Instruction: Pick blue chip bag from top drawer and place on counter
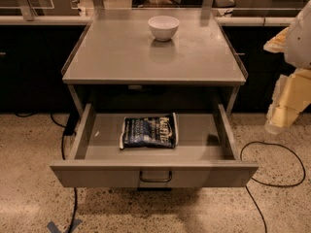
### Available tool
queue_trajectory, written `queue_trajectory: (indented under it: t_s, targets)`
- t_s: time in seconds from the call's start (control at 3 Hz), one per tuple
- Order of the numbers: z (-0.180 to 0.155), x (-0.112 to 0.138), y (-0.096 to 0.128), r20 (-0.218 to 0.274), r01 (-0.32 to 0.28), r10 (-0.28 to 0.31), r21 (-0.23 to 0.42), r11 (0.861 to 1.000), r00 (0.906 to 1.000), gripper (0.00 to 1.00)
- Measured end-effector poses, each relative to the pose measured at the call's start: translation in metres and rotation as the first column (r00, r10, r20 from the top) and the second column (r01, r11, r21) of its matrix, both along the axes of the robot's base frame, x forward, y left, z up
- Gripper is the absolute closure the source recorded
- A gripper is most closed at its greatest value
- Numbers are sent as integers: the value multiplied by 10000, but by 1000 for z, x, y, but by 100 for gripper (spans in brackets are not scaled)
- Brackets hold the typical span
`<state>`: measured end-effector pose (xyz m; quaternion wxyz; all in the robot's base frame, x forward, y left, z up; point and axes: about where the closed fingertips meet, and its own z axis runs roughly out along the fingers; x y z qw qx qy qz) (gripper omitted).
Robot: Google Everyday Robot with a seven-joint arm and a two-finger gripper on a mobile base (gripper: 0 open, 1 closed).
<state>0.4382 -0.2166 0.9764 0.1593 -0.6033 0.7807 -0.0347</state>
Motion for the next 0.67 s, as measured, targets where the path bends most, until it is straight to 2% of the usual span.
queue_trajectory:
  t_s: [0.67]
  targets:
    - [0,8,-1,3,130,-130,252,9996,9999,0]
